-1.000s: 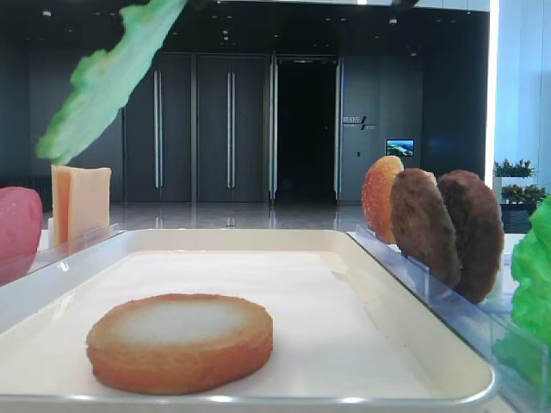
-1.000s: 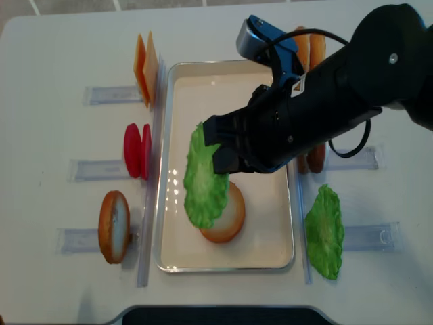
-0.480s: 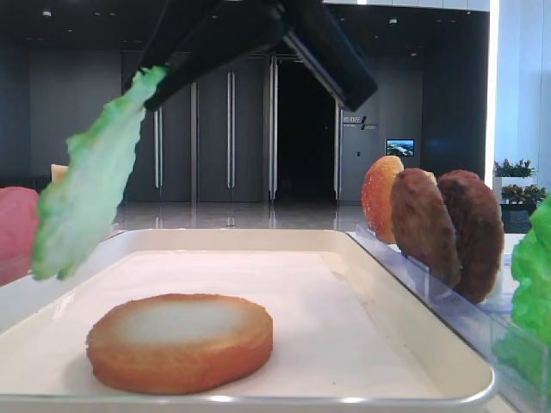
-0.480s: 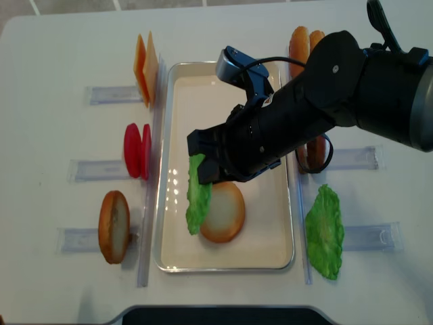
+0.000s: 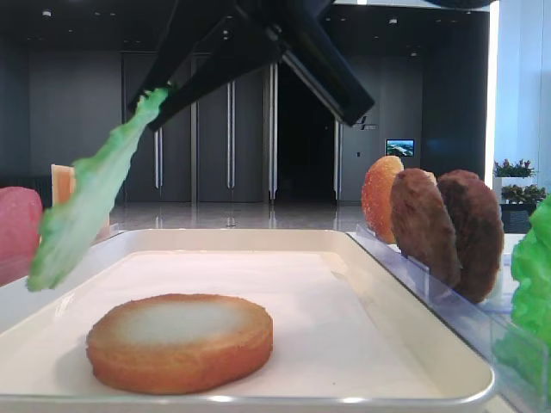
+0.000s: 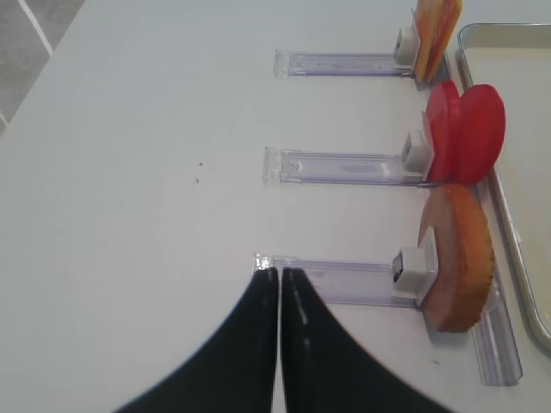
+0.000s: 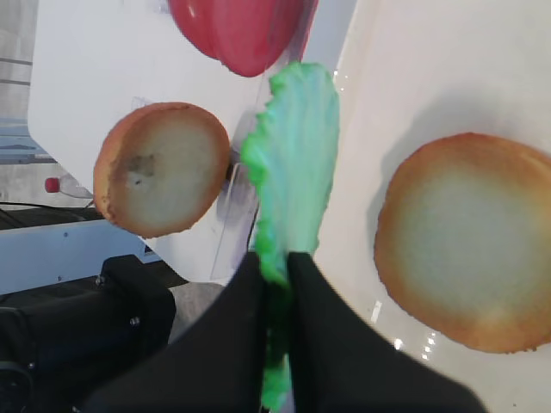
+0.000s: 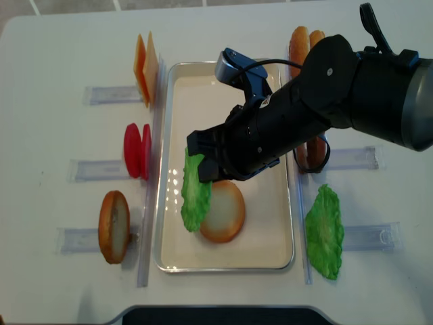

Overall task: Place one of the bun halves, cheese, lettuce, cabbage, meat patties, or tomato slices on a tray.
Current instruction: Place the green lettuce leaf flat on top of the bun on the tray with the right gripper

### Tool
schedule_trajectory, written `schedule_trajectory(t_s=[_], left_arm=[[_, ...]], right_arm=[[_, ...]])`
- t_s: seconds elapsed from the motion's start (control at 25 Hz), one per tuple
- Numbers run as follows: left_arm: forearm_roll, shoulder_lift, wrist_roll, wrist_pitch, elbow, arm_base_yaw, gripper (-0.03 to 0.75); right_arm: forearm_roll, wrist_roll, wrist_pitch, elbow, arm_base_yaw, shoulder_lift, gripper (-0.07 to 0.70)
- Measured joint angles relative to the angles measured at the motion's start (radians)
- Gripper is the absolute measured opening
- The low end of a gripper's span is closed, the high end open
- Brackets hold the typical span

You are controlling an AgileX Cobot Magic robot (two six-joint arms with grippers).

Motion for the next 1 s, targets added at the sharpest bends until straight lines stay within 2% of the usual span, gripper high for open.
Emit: schedule_trajectory(t_s=[0.6, 1.0], left_arm=[[0.000, 0.000, 0.000, 0.000, 0.000, 0.000, -0.001], [0.000, 0.000, 0.000, 0.000, 0.000, 0.000, -0.001]], right_arm=[[-0.012, -0.026, 0.004, 0.000, 0.000, 0.033, 0.060], [-0.133, 0.013, 0.007, 0.000, 0.000, 0.034, 0.060]])
